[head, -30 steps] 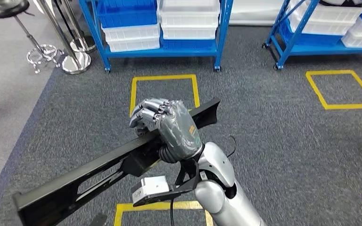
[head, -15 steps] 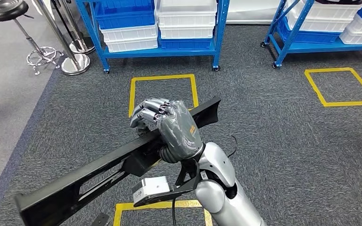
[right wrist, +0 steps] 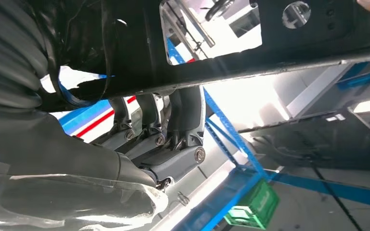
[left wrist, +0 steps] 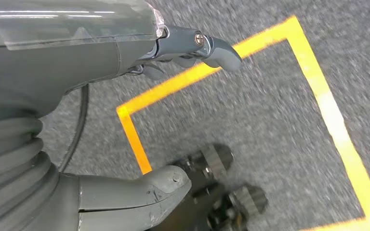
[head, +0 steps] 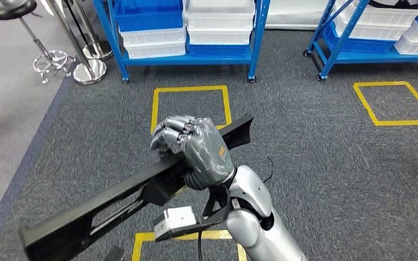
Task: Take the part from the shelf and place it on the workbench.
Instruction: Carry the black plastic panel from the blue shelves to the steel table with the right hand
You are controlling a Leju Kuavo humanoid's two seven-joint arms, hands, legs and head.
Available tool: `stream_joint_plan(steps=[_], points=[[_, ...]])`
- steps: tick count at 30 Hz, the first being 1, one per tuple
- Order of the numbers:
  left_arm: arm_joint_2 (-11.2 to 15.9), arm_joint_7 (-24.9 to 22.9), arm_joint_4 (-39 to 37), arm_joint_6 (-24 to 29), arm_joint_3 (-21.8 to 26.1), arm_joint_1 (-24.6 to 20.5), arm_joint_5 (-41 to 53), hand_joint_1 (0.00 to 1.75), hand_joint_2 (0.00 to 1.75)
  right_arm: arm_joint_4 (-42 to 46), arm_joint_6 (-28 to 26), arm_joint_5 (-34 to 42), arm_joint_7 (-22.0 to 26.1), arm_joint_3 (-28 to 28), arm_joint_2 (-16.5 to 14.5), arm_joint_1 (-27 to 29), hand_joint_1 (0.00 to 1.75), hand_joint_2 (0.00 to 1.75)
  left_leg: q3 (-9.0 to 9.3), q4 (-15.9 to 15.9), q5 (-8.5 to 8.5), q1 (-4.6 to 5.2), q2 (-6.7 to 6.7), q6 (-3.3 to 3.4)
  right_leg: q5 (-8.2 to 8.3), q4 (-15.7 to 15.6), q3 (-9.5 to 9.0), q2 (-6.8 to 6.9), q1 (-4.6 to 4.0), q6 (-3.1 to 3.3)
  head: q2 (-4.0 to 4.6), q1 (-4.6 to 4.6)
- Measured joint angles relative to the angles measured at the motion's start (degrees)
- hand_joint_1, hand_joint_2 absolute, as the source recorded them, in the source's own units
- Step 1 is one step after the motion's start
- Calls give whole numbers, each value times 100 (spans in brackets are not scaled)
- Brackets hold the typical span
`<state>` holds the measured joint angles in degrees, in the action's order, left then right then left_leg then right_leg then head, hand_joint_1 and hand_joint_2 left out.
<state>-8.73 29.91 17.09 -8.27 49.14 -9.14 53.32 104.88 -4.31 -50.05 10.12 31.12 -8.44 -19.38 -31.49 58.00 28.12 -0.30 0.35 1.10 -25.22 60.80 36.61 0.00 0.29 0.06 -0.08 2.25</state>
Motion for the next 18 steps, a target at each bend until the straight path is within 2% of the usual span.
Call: stream_joint_plan(steps=[3, 5, 6, 8, 9, 10, 11, 13, 14, 15, 17, 18], points=[[3, -15, 0, 13, -4, -15, -4, 0, 175, 1, -4, -4, 1, 0, 0, 0, 175, 175, -16, 18, 38, -2, 9, -88, -37, -88, -19, -18, -5, 76, 1, 0], [4, -15, 0, 14, -7, -23, -5, 0, 175, 1, -9, -4, 1, 0, -3, -12, 175, 175, -95, 235, 203, -15, 4, -148, -38, -129, -62, -13, 21, 136, 1, 1], [4, -15, 0, 14, -9, -23, -5, 0, 175, 1, -11, -4, 2, 0, -5, -17, 175, 175, -223, 517, 363, -26, 1, -176, -41, -140, -79, -7, 26, 159, 1, 1], [1, -21, 0, 19, -11, -15, -4, 0, 175, 1, -13, -4, 4, 0, -8, -24, 175, 175, -592, 1261, 682, -40, 1, -216, -50, -139, -83, -6, 16, 184, 1, 2], [2, -29, 0, 25, -11, -8, -4, 0, 175, 1, -12, -4, 4, 0, -8, -22, 175, 175, -743, 1536, 747, -44, 1, -228, -55, -136, -84, -7, 10, 189, 1, 1], [2, -40, 0, 31, -11, -3, -3, 0, 175, 1, -11, -4, 4, 0, -8, -20, 175, 175, -799, 1600, 688, -44, 1, -231, -59, -130, -85, -11, 7, 193, 1, 1], [3, -50, 0, 38, -12, -1, -3, 0, 175, 1, -11, -4, 4, 0, -8, -20, 175, 175, -756, 1457, 528, -44, 2, -228, -64, -124, -89, -16, 6, 194, 0, 1], [4, -64, 0, 58, -16, -6, -5, 0, 175, 1, -11, -4, 3, 0, -8, -23, 175, 175, -442, 717, 93, -40, -1, -192, -76, -112, -102, -25, 3, 184, 0, 0], [5, -69, 0, 70, -19, -11, -6, 0, 175, 1, -12, -4, 3, 0, -8, -26, 175, 175, -287, 372, -33, -28, -5, -165, -79, -106, -99, -29, -6, 169, 1, 0], [5, -74, 1, 84, -21, -14, -8, 0, 175, 1, -13, -1, 3, 0, -8, -28, 175, 175, -186, 142, -95, -14, -8, -138, -75, -105, -92, -31, -11, 145, 1, 0], [5, -82, 1, 104, -23, -10, -9, 0, 175, 1, -15, 12, 4, 0, -8, -27, 175, 175, -142, 18, -89, 14, -17, -92, -55, -115, -77, -31, -17, 87, 1, 1], [5, -85, 1, 112, -24, -5, -10, 0, 175, 1, -15, 28, 8, 0, -8, -27, 175, 175, -137, -4, -113, -2, -19, -57, -51, -122, -72, -28, -18, 54, 1, 0]])
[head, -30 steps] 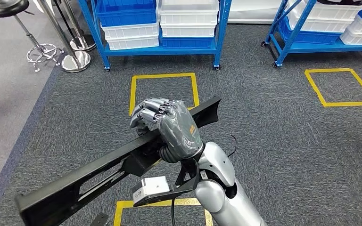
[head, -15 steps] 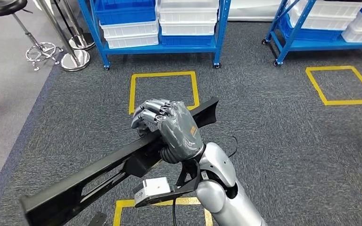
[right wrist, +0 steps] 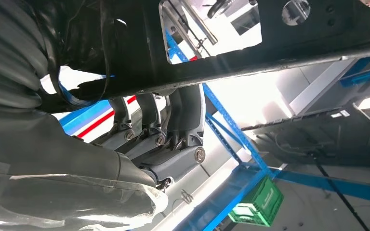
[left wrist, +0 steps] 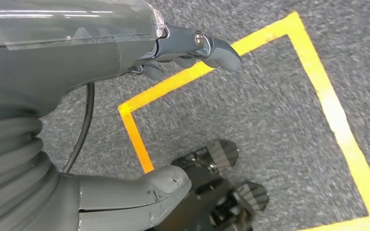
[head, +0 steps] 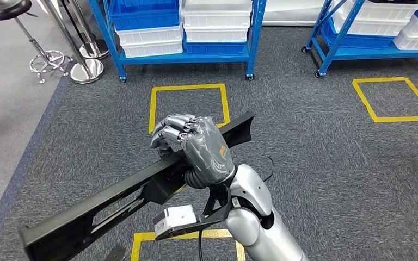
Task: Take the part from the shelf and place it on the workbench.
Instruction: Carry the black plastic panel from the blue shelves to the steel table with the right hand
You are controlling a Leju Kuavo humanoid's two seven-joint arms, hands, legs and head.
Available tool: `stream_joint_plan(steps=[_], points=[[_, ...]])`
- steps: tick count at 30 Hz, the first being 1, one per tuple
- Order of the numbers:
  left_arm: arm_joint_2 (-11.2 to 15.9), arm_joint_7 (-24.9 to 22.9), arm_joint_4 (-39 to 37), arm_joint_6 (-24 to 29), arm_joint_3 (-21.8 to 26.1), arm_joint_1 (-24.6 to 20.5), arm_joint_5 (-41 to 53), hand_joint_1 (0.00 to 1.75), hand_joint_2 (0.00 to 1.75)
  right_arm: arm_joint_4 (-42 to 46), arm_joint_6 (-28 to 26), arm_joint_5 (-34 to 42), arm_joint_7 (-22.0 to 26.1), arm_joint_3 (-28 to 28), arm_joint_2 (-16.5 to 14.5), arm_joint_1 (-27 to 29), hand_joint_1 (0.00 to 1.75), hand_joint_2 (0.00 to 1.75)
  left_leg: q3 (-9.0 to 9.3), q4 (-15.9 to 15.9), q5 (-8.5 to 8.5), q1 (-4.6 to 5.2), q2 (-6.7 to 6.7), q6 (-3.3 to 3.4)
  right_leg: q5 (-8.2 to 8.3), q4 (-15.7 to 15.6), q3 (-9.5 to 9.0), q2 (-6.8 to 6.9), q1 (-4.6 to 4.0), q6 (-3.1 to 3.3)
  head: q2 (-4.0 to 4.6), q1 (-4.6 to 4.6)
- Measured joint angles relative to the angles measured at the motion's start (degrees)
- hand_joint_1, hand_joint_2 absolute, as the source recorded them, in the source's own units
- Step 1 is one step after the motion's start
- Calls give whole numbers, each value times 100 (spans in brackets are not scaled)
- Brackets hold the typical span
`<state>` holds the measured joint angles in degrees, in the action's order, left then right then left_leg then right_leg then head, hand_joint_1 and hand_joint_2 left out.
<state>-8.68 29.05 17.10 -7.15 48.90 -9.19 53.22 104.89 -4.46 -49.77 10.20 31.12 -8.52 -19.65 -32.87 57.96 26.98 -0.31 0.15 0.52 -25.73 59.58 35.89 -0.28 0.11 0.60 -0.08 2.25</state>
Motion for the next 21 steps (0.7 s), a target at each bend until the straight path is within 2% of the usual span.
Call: stream_joint_plan(steps=[2, 3, 5, 6, 7, 8, 9, 11, 12, 13, 15, 17, 19, 21], points=[[0, -4, 0, 11, -4, 0, -8, 0, 175, 0, 1, 66, 13, 0, 0, -2, 175, 175, 29, -73, -55, -26, 11, 78, -116, 143, 58, 6, 4, -61, 1, -1], [0, -6, 1, 16, -5, -4, -15, 0, 175, 0, 3, 117, 25, 0, 1, -2, 175, 175, 43, -102, -77, -39, 22, 113, -263, 369, 157, 8, 10, -89, 1, -2], [0, -9, 1, 21, -8, -10, -28, 0, 175, 0, 13, 244, 53, -2, 5, 12, 175, 175, 41, -103, -82, -31, 55, 145, -619, 1070, 475, 10, 30, -130, 1, -3], [0, -10, 1, 23, -9, -7, -34, 0, 175, 0, 21, 316, 65, -3, 8, 24, 175, 175, 38, -98, -79, -29, 76, 149, -715, 1367, 616, 11, 38, -143, 0, -3], [0, -11, 1, 25, -10, -5, -39, 0, 175, 0, 28, 387, 77, -4, 10, 34, 175, 175, 38, -91, -73, -29, 103, 149, -707, 1496, 679, 15, 47, -153, -1, -2], [-1, -11, 1, 25, -11, -3, -43, 0, 175, 0, 32, 444, 86, -5, 11, 40, 175, 175, 40, -81, -64, -30, 131, 144, -596, 1413, 636, 28, 57, -158, -1, -2], [-2, -11, 1, 25, -14, -3, -48, 0, 175, 0, 34, 486, 92, -6, 11, 42, 175, 175, 46, -65, -48, -31, 163, 132, -411, 1120, 485, 72, 65, -156, -1, -2], [-4, -11, 1, 25, -19, -4, -55, 0, 175, 0, 33, 521, 98, -7, 10, 39, 175, 175, 47, -4, 4, -15, 228, 78, -133, 398, 127, 265, 48, -126, -1, -1], [-4, -11, 1, 25, -20, -3, -57, 0, 175, 0, 33, 527, 100, -7, 9, 36, 175, 175, 43, 24, 31, -1, 264, 44, -77, 175, 23, 327, 32, -96, 0, -1], [-3, -12, 1, 25, -20, -1, -62, 0, 175, 0, 33, 529, 102, -8, 8, 35, 175, 175, 41, 44, 52, 13, 304, 11, -80, 85, -8, 345, 13, -64, 1, 1], [-2, -13, 1, 26, -22, -2, -72, 0, 175, 0, 32, 531, 108, -11, 6, 34, 175, 175, 51, 46, 78, 15, 392, -45, -67, 73, 5, 226, 4, 6, 1, 1], [1, -10, 1, 29, -26, -11, -83, 0, 175, 0, 31, 533, 112, -15, 1, 32, 175, 175, 22, 165, 203, -9, 322, -104, -40, 42, -1, 128, 22, 68, -1, 0], [3, -6, 1, 33, -31, -7, -92, 0, 175, 0, 31, 538, 115, -17, -15, 30, 175, 175, -194, 688, 536, -32, 138, -150, -22, 25, -3, 36, 37, 115, 0, 1], [5, -5, 1, 39, -33, 12, -96, 0, 175, -1, 31, 543, 116, -18, -25, 35, 175, 175, -531, 1421, 850, -37, 52, -167, -16, 29, 6, -81, 27, 135, 1, 1]])
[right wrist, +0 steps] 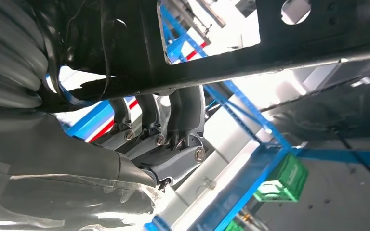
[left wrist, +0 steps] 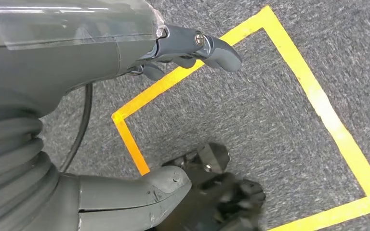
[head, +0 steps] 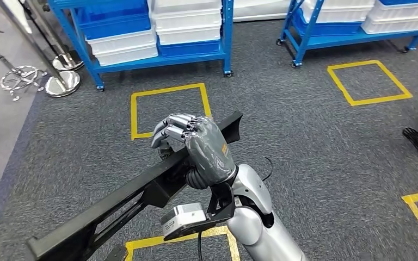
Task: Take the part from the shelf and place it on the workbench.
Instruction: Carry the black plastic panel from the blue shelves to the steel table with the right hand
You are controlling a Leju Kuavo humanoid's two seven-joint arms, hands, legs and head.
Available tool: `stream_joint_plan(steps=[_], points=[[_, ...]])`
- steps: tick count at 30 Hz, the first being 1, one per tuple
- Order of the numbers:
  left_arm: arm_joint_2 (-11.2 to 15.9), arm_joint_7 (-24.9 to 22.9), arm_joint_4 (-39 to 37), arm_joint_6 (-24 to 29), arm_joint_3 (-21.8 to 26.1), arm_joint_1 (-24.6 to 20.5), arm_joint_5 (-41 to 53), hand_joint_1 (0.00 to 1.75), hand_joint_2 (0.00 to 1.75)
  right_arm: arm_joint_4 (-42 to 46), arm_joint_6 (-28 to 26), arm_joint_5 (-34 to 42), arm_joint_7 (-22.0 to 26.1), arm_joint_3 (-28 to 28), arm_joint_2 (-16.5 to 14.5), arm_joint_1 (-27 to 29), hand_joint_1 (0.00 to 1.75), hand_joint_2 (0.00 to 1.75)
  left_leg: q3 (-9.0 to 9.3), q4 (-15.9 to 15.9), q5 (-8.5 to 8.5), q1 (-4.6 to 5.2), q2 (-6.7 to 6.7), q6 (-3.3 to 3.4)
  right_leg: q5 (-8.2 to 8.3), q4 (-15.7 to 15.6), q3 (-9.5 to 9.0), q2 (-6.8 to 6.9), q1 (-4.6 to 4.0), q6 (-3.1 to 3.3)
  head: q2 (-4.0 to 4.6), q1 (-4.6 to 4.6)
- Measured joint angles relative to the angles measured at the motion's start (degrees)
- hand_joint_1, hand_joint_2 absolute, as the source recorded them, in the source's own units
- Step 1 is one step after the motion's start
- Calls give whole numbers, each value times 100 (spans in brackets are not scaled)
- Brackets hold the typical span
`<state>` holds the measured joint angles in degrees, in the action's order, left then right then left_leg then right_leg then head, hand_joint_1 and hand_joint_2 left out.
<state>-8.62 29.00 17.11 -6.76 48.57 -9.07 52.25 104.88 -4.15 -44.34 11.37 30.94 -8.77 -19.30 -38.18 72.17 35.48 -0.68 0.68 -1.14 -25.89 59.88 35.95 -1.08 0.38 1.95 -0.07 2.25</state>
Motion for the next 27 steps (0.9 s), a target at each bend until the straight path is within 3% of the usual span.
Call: stream_joint_plan(steps=[1, 2, 4, 5, 7, 8, 10, 12, 14, 16, 17, 18, 20, 22, 25, 27], points=[[2, -1, 0, 7, -1, 9, -1, 0, 175, -1, -1, 2, 1, -1, 1, 6, 175, 175, -99, 194, 23, 0, -15, 4, 1, 4, 1, -63, -7, 2, 0, 0], [4, -2, 0, 16, -3, 14, -2, 0, 175, -1, -3, 5, 2, -1, 1, 11, 175, 175, -99, 174, -71, 1, -28, 19, 1, 10, -1, -131, -14, 2, 0, 0], [7, -6, 1, 34, -11, 15, 7, 0, 175, -1, -11, 16, 8, -2, 1, 17, 175, 175, 180, -467, -488, 5, -137, 81, 2, 17, -14, -264, -20, 1, -1, 0], [14, -11, 1, 40, -17, 14, 22, 0, 175, 0, -20, 25, 13, -4, 1, 17, 175, 175, 352, -846, -654, 2, -294, 126, 7, 20, -12, -325, -22, -9, -1, -1], [28, -32, 2, 45, -34, 23, 70, 0, 175, 2, -41, 42, 26, -14, 0, 21, 175, 175, 554, -1308, -790, 8, -539, 195, 34, 20, 25, -445, 4, -57, 0, -1], [37, -46, 2, 45, -52, 29, 98, 0, 175, 3, -58, 46, 32, -24, 0, 28, 175, 175, 575, -1356, -776, 13, -577, 214, 59, 9, 50, -509, 21, -98, -1, -1], [50, -71, 4, 52, -107, 34, 158, 0, 175, 34, -93, 43, 36, -57, 3, 62, 175, 175, 614, -1450, -819, 9, -440, 238, 95, -20, 72, -590, 36, -178, -1, -1], [60, -90, 7, 62, -173, 28, 222, 0, 175, 109, -135, 16, 20, -110, 9, 95, 175, 175, 677, -1582, -887, -20, -284, 283, -56, 181, 171, -370, 4, -236, -1, -5], [64, -116, 9, 71, -232, 33, 273, 0, 175, 177, -177, -26, -10, -158, 19, 125, 175, 175, 703, -1633, -909, -24, -126, 314, -416, 807, 475, -47, -9, -269, 0, -9], [69, -140, 9, 75, -277, 42, 319, 0, 175, 224, -202, -52, -34, -206, 40, 186, 175, 175, 696, -1619, -894, -18, 44, 316, -644, 1415, 770, 62, 12, -296, 0, -9], [70, -148, 9, 75, -298, 42, 337, 0, 175, 251, -207, -55, -38, -233, 54, 218, 175, 175, 694, -1609, -883, -17, 126, 311, -606, 1457, 783, 84, 25, -306, 0, -10], [71, -153, 9, 75, -326, 36, 352, 0, 175, 283, -211, -55, -39, -258, 67, 240, 175, 175, 694, -1594, -869, -18, 202, 302, -469, 1268, 669, 112, 35, -311, 0, -10], [71, -158, 9, 75, -377, 16, 363, 0, 175, 353, -215, -58, -39, -287, 82, 255, 175, 175, 697, -1547, -822, -10, 326, 259, -147, 504, 223, 275, 24, -289, 0, -10], [72, -161, 9, 77, -404, -8, 380, 0, 175, 414, -225, -79, -44, -302, 91, 264, 175, 175, 702, -1491, -767, 19, 415, 190, -24, 12, -47, 403, -6, -231, -1, -9], [66, -179, 11, 69, -461, -44, 409, 0, 175, 514, -255, -162, -74, -355, 107, 293, 175, 175, 719, -1472, -717, 27, 521, 112, -23, -51, -55, 295, -14, -145, 1, -8], [52, -214, 11, 61, -520, -77, 417, 0, 175, 630, -262, -244, -106, -397, 120, 314, 175, 175, 655, -1284, -546, 4, 382, 70, -2, -68, -53, 194, 16, -92, -1, -7]])
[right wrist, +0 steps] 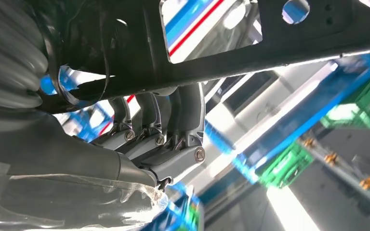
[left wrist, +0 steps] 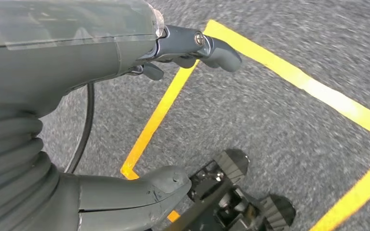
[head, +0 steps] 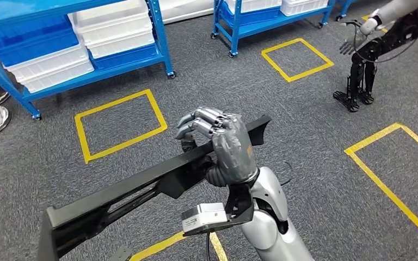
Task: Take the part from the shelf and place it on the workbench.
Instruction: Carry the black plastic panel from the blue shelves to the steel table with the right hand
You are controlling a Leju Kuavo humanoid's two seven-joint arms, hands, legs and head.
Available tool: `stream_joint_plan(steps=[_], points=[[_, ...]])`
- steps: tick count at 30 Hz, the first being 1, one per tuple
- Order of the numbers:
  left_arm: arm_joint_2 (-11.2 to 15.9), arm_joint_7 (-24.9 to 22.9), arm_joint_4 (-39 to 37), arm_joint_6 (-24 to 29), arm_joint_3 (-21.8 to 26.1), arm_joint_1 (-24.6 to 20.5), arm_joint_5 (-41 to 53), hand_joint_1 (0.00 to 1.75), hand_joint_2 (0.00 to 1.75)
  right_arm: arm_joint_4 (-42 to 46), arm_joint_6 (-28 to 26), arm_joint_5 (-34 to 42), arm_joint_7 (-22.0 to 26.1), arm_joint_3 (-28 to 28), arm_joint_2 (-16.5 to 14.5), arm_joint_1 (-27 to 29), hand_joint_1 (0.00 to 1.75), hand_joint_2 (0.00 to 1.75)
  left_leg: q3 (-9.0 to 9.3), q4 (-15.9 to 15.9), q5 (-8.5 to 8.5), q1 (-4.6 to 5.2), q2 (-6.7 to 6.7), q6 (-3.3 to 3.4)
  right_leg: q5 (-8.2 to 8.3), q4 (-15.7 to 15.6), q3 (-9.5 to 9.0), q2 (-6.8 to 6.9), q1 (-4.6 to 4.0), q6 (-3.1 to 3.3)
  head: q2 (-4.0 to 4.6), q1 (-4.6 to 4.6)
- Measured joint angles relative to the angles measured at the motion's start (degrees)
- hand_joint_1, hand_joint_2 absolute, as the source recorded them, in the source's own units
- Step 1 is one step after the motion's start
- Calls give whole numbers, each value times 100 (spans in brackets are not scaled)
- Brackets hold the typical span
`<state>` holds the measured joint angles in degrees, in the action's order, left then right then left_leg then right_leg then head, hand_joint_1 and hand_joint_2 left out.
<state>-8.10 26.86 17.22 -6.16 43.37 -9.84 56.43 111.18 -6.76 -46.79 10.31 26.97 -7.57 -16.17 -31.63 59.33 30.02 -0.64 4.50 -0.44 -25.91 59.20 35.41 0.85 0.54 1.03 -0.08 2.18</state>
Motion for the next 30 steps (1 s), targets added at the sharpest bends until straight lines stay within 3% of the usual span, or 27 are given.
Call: stream_joint_plan(steps=[3, 4, 5, 6, 7, 9, 11, 13, 14, 15, 17, 19, 20, 21, 23, 25, 26, 28, 30], points=[[-24, -51, 0, -2, -47, -24, 2, 0, 175, 140, 27, -109, -33, -22, 15, 33, 175, 175, -445, 1050, 553, -22, -350, -42, 12, -6, -1, -168, 7, 48, -1, 1], [-29, -61, 0, -6, -62, -22, 3, 0, 175, 182, 41, -147, -48, -23, 26, 58, 175, 175, -601, 1375, 653, -22, -387, -43, 12, -3, -2, -240, -1, 52, -1, 1], [-35, -67, 0, -12, -85, -22, 4, 0, 175, 229, 54, -186, -68, -23, 39, 88, 175, 175, -682, 1515, 638, -21, -403, -34, 12, 0, -5, -319, -10, 53, 0, 1], [-41, -67, 0, -18, -112, -26, 6, 0, 175, 280, 56, -220, -91, -24, 54, 116, 175, 175, -654, 1415, 503, -20, -418, -14, 12, 5, -12, -399, -18, 54, 0, 1], [-48, -67, 0, -25, -139, -34, 9, 0, 175, 335, 54, -257, -113, -25, 69, 137, 175, 175, -534, 1107, 282, -19, -461, 16, 11, 9, -21, -480, -24, 53, 0, 1], [-59, -66, 2, -31, -181, -46, 13, 0, 175, 438, 44, -308, -140, -27, 96, 166, 175, 175, -208, 325, -119, -19, -701, 93, 12, 15, -29, -630, -28, 43, -1, 0], [-76, -67, 2, -33, -213, -52, 18, 0, 175, 526, 39, -341, -166, -33, 121, 202, 175, 175, -37, -61, -217, -12, -872, 141, 32, 20, 7, -758, -14, 0, -1, 1], [-110, -68, 2, -34, -258, -64, 30, 0, 175, 608, 37, -373, -205, -52, 150, 259, 175, 175, -1, -138, -209, -13, -797, 165, 67, 3, 48, -874, -2, -79, 0, 1], [-129, -68, 6, -35, -282, -74, 37, 0, 175, 659, 32, -390, -220, -67, 170, 290, 175, 175, 14, -183, -231, -23, -730, 188, 54, 22, 69, -819, -12, -117, 0, 0], [-146, -68, 12, -37, -304, -84, 43, 0, 175, 712, 26, -403, -229, -79, 190, 311, 175, 175, 33, -229, -257, -31, -659, 223, -12, 107, 112, -684, -26, -151, 0, -1], [-164, -71, 26, -44, -334, -92, 49, 0, 175, 797, 14, -414, -238, -99, 222, 337, 175, 175, 61, -282, -285, -23, -502, 282, -320, 623, 356, -304, -35, -195, -1, -1], [-169, -76, 28, -57, -355, -86, 55, 0, 175, 830, 11, -414, -241, -117, 250, 366, 175, 175, 60, -269, -273, -2, -339, 302, -630, 1343, 709, -152, 0, -231, 0, -1], [-171, -79, 28, -63, -362, -84, 57, 0, 175, 835, 11, -414, -242, -124, 267, 388, 175, 175, 59, -260, -262, 1, -255, 301, -658, 1531, 804, -133, 19, -249, -1, -1], [-175, -80, 29, -69, -370, -87, 59, 0, 175, 842, 11, -414, -242, -128, 283, 405, 175, 175, 59, -248, -248, 2, -175, 293, -580, 1507, 789, -113, 37, -267, -1, -1], [-187, -81, 31, -77, -397, -99, 60, 0, 175, 876, 12, -414, -242, -132, 306, 422, 175, 175, 66, -204, -202, 3, -41, 257, -227, 840, 434, 22, 62, -285, 0, -1], [-195, -81, 39, -81, -421, -114, 60, 0, 175, 917, 12, -414, -243, -135, 316, 422, 175, 175, 64, -145, -145, 33, 53, 188, -26, 223, 102, 233, 38, -243, -1, -1], [-195, -81, 44, -81, -428, -119, 60, 0, 175, 931, 11, -415, -243, -139, 319, 423, 175, 175, 65, -124, -124, 47, 96, 152, -17, 105, 51, 286, 13, -209, -1, 0], [-198, -82, 50, -83, -439, -128, 60, 0, 175, 953, 10, -417, -244, -148, 329, 429, 175, 175, 82, -119, -104, 54, 193, 99, -17, 94, 72, 192, -6, -139, 0, 1], [-204, -83, 55, -83, -449, -141, 60, 0, 175, 987, 9, -418, -243, -155, 338, 435, 175, 175, 67, -38, -1, 26, 111, 53, 11, 58, 71, 76, 18, -73, 0, 1]])
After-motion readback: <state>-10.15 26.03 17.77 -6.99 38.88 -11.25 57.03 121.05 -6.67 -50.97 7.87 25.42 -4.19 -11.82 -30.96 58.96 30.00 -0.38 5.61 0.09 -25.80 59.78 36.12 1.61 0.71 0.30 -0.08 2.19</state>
